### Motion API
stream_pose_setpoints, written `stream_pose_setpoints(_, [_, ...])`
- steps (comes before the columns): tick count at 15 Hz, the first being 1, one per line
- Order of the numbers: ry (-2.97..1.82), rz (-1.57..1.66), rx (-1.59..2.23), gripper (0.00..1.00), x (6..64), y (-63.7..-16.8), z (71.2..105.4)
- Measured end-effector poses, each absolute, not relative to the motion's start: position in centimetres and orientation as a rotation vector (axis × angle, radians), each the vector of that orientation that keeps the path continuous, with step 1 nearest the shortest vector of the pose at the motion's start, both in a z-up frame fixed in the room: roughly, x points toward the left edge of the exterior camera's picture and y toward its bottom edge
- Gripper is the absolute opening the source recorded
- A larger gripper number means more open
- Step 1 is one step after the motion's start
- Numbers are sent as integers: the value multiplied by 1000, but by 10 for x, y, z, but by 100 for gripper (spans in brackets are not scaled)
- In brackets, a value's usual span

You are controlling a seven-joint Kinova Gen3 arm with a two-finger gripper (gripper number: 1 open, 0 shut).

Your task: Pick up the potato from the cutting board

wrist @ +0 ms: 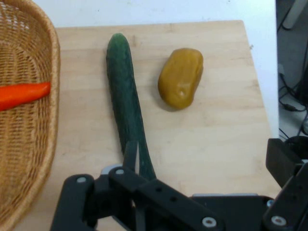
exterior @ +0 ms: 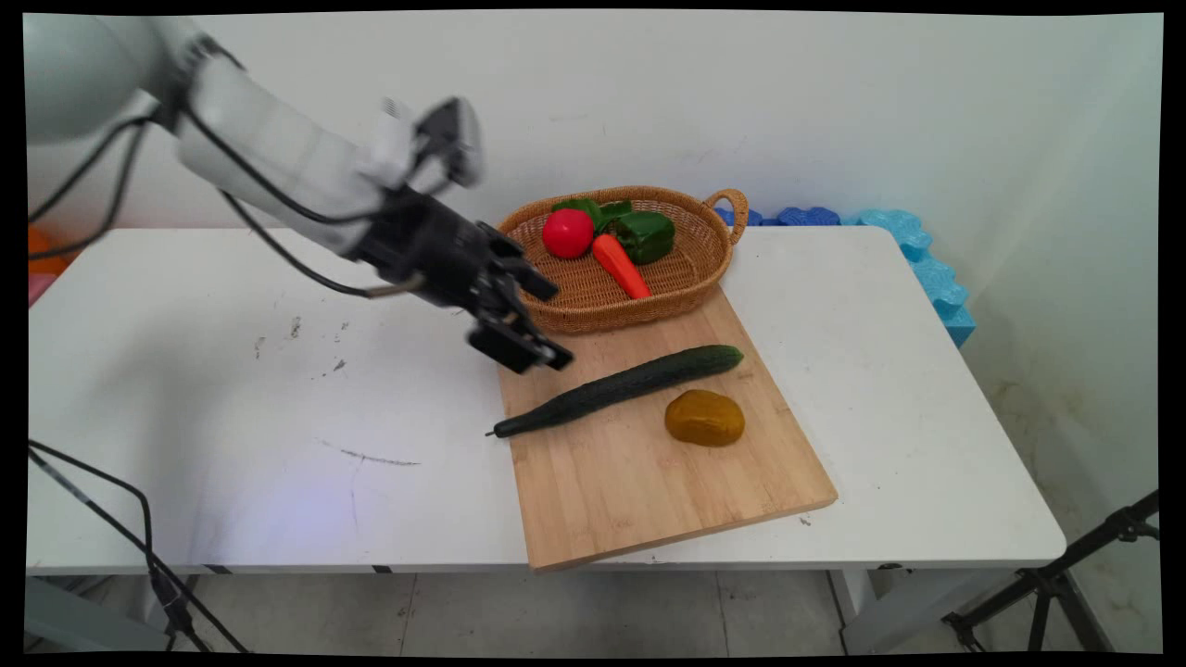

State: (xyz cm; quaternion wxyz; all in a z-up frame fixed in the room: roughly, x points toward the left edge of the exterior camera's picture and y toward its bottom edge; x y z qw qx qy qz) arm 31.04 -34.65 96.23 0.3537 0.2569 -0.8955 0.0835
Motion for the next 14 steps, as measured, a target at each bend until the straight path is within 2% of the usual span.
stream_pose_setpoints(7, [-2379, 252, 626, 100, 237, -381, 909])
stream_pose_setpoints(14, [-2450, 252, 569, 100, 193, -410, 871])
